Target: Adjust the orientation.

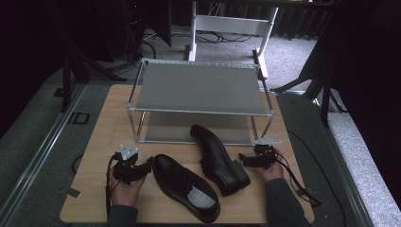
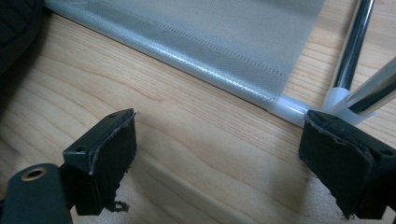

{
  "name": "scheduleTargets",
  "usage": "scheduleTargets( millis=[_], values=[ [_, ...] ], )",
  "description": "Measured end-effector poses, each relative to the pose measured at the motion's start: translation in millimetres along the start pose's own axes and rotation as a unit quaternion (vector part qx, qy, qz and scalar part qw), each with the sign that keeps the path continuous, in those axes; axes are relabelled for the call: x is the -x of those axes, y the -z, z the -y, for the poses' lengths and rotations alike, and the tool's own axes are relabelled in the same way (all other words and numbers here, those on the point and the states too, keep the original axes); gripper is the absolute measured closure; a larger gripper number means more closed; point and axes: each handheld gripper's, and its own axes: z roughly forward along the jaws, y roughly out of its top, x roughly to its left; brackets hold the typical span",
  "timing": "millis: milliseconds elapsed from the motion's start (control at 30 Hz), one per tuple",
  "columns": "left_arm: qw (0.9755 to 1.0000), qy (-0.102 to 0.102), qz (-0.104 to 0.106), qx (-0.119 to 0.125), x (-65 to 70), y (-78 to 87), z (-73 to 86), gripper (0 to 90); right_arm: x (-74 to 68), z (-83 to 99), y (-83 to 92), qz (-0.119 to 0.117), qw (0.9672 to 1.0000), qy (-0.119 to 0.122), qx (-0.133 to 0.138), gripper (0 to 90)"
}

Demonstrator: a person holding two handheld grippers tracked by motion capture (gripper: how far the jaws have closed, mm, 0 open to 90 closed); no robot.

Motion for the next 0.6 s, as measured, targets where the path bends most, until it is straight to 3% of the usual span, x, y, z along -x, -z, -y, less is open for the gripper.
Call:
scheduleTargets(
  millis=[400, 600],
  values=[
    [0.9995, -0.019, 0.027, -0.002, 32.4, 13.4, -11.0, 38.8, 0.1, 0.0, 0.0, 0.000, 1.0000, 0.000, 0.000, 10.8],
    [0.9984, -0.040, 0.039, -0.003, 54.1, 21.7, -14.4, 35.3, 0.1, 0.0, 0.0, 0.000, 1.0000, -0.001, 0.000, 10.8]
  ],
)
